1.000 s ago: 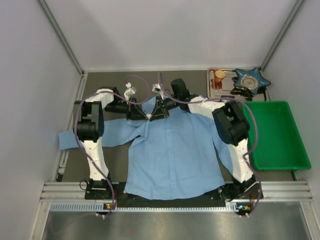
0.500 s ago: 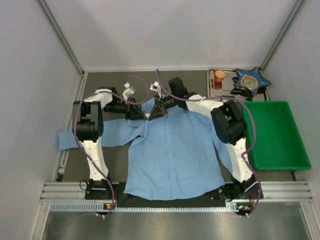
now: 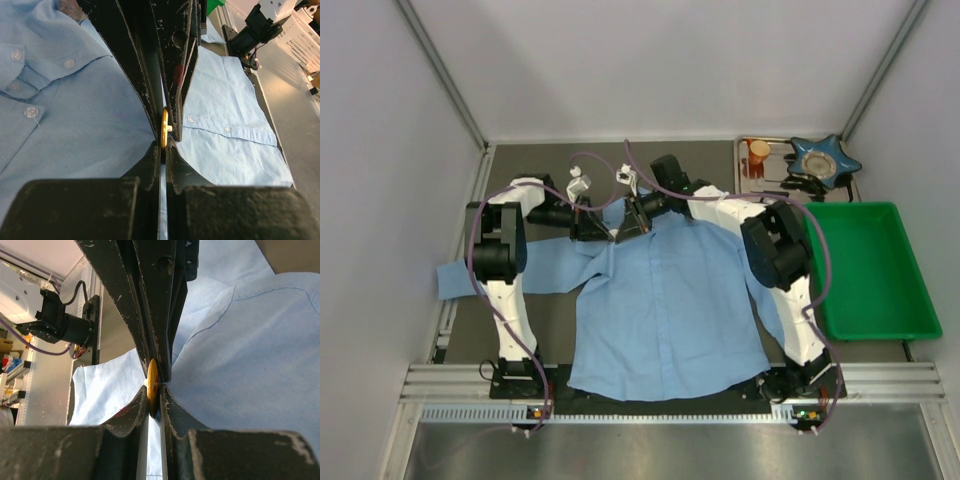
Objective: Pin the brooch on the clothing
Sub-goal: Pin the brooch to the clothes.
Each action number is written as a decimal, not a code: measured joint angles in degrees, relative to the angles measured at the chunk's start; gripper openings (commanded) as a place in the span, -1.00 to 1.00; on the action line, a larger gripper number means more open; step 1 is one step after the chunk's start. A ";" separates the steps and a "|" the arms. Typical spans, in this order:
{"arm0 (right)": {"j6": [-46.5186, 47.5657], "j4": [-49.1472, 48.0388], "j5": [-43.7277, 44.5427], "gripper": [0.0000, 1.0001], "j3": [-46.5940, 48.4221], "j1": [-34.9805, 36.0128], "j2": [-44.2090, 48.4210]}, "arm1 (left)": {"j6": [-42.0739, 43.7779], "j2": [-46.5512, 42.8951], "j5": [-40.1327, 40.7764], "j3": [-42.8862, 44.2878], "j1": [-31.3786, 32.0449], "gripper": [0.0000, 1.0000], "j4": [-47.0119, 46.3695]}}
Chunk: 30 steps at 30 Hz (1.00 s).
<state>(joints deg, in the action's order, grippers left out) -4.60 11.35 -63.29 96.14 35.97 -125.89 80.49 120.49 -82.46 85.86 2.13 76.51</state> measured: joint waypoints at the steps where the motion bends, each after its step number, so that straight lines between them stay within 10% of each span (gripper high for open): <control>1: 0.00 0.66 0.48 -0.94 0.22 0.09 0.00 | 0.00 0.00 0.09 0.00 0.00 -1.00 -0.04; 30: -3.76 17.25 10.84 -1.00 10.67 1.68 -3.04 | 0.44 0.00 1.57 0.00 -0.44 -1.00 -2.05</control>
<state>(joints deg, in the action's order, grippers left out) -8.36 28.60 -52.45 106.80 37.65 -128.92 80.93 120.49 -80.88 85.86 1.69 74.46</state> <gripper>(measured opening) 0.101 0.025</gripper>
